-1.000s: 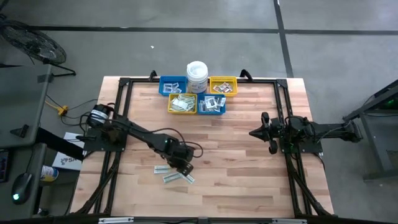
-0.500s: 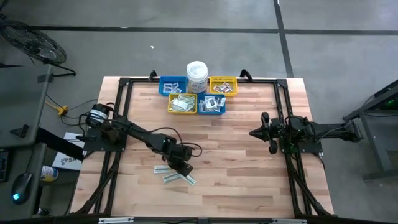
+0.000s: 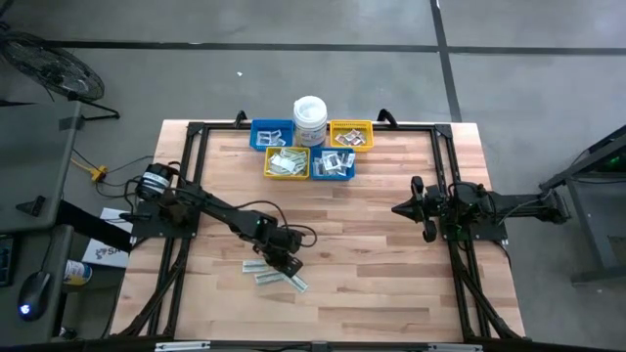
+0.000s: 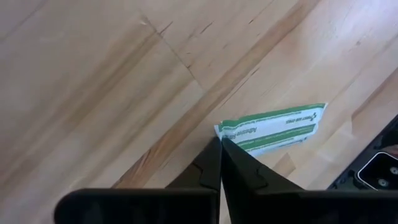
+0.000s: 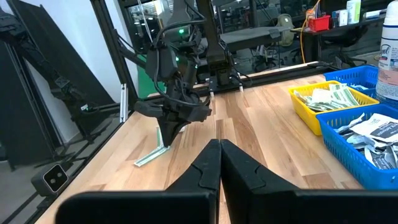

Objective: Pick & Place First Aid Supplies
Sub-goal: Put the green bandage pad into the left yellow bin

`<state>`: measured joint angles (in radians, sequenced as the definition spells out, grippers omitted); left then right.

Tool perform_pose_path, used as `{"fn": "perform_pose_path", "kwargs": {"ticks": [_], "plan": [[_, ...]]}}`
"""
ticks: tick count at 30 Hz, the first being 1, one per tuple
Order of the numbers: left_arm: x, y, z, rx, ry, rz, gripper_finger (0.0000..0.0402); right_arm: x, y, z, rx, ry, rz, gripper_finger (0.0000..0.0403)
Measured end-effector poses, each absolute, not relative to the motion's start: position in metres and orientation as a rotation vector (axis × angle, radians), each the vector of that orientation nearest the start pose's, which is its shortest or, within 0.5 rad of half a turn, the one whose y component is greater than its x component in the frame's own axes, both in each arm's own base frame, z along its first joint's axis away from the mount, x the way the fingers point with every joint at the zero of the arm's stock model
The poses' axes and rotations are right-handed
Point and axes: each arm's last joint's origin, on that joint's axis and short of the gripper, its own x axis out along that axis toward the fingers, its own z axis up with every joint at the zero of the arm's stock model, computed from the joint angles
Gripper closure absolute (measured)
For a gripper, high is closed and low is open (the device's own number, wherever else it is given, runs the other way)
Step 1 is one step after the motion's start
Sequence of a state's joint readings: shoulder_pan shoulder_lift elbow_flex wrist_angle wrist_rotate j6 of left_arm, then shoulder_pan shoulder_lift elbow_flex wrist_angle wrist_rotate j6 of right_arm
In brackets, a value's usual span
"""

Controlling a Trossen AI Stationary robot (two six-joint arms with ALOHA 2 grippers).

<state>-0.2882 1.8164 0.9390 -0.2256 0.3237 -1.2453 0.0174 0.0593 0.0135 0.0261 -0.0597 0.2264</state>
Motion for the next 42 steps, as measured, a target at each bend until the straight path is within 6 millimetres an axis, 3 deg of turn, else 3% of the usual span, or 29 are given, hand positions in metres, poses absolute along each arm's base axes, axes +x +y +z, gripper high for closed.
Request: {"fn": "perform_pose_path", "kwargs": {"ticks": [10,26,37,42], "plan": [[0.316,-0.103,0.134,-1.046,1.266,0.205,0.0400,0.101,0.003,0.166,0.227,0.028,0.075,0.0402],[0.311,-0.095,0.196,-0.988,0.984,0.199,0.0401,0.101,0.003,0.166,0.227,0.028,0.074,0.0402],[0.287,-0.079,0.230,-0.834,0.809,0.393,0.0401,0.101,0.003,0.166,0.227,0.028,0.074,0.0402],[0.277,-0.061,0.242,-0.761,0.714,0.547,0.0401,0.101,0.003,0.166,0.227,0.028,0.074,0.0402]]}}
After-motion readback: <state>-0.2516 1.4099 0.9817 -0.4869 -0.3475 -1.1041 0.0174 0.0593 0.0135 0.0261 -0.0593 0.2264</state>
